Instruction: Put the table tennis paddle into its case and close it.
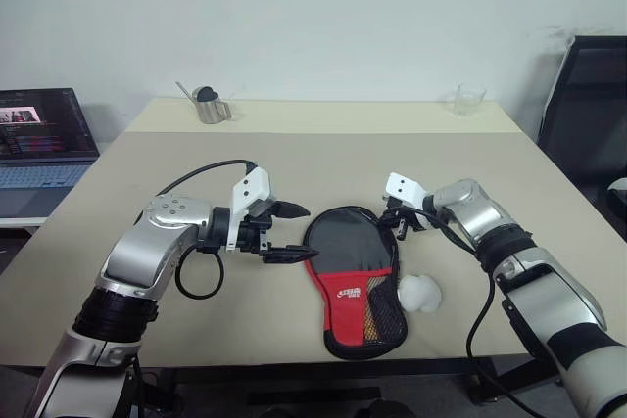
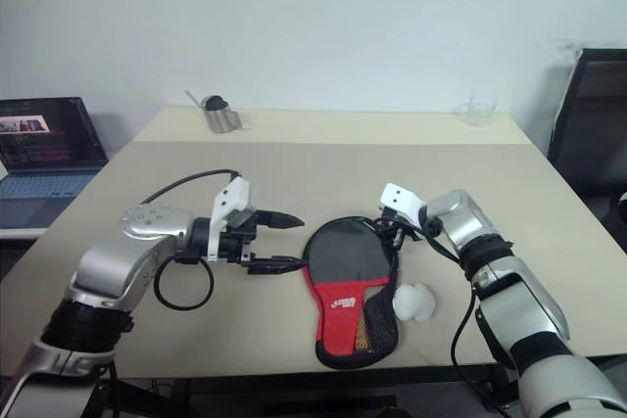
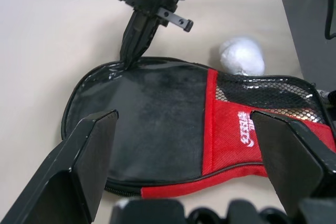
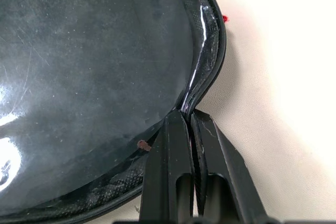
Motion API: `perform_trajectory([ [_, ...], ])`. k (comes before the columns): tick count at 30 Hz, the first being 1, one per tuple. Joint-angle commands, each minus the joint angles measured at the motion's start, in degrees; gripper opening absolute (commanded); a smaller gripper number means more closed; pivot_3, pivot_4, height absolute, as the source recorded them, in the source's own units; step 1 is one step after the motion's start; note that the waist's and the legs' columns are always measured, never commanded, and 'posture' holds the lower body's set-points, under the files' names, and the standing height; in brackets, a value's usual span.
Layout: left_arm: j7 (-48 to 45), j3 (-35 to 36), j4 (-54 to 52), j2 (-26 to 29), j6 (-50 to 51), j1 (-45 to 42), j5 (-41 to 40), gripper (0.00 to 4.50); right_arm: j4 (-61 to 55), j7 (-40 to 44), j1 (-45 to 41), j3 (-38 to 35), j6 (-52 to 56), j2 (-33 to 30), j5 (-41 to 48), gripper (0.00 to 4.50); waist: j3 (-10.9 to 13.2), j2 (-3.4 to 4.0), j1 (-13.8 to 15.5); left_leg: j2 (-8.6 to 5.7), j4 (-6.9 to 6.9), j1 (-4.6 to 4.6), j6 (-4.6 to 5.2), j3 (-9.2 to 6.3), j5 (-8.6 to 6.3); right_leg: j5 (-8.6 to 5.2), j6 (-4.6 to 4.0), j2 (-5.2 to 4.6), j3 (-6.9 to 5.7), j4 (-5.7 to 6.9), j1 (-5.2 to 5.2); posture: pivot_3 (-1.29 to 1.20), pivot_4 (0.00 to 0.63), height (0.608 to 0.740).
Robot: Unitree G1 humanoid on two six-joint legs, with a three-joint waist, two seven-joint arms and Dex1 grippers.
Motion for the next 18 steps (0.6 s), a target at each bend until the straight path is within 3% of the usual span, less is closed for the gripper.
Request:
perform_trajectory([
  [1,0.48,0.92,-1.6,0.31,-0.46,-0.83,-0.1,4.42,-1.69,-0.56,-2.04,-3.2,2.24,-0.66,0.23,0.01,0.01,0.01,0.08,0.0,0.0,0.0,0.0,-0.01,0.0,-0.01,-0.02,0.0,-0.01,0.02,0.0,0.0,0.15,0.74],
  [4,0.61,0.29,-1.03,-0.12,-0.64,-1.37,0.39,4.42,-3.61,-0.81,-1.23,-3.99,2.87,-1.12,-0.18,0.72,0.02,0.03,0.27,0.0,-0.02,0.01,0.0,-0.02,0.0,-0.04,-0.05,0.0,-0.02,0.03,-0.01,0.0,0.15,0.74],
  [14,-0.36,-1.21,1.67,-1.66,-1.99,-3.52,1.52,4.42,-12.6,1.35,1.21,-6.88,7.69,-3.9,0.66,4.24,0.06,0.08,0.86,0.0,-0.09,-0.01,0.0,0.0,0.0,-0.08,-0.1,0.01,-0.04,0.0,-0.03,0.0,0.15,0.74],
  [15,-0.53,-1.23,2.1,-1.9,-2.22,-3.81,1.52,4.42,-14.81,1.63,1.45,-7.67,9.04,-4.6,1.22,4.47,0.07,0.09,0.89,0.0,-0.09,-0.01,0.0,0.0,0.0,-0.08,-0.1,0.01,-0.05,0.0,-0.03,0.0,0.15,0.74],
  [18,1.49,-1.04,5.63,-4.4,-3.75,-5.98,2.53,4.42,-24.31,3.35,3.9,-9.57,10.81,-8.51,2.26,4.47,0.12,0.17,1.07,-0.01,-0.08,-0.03,0.0,-0.01,0.0,-0.09,-0.1,0.0,-0.06,0.0,-0.04,0.0,0.15,0.74],
])
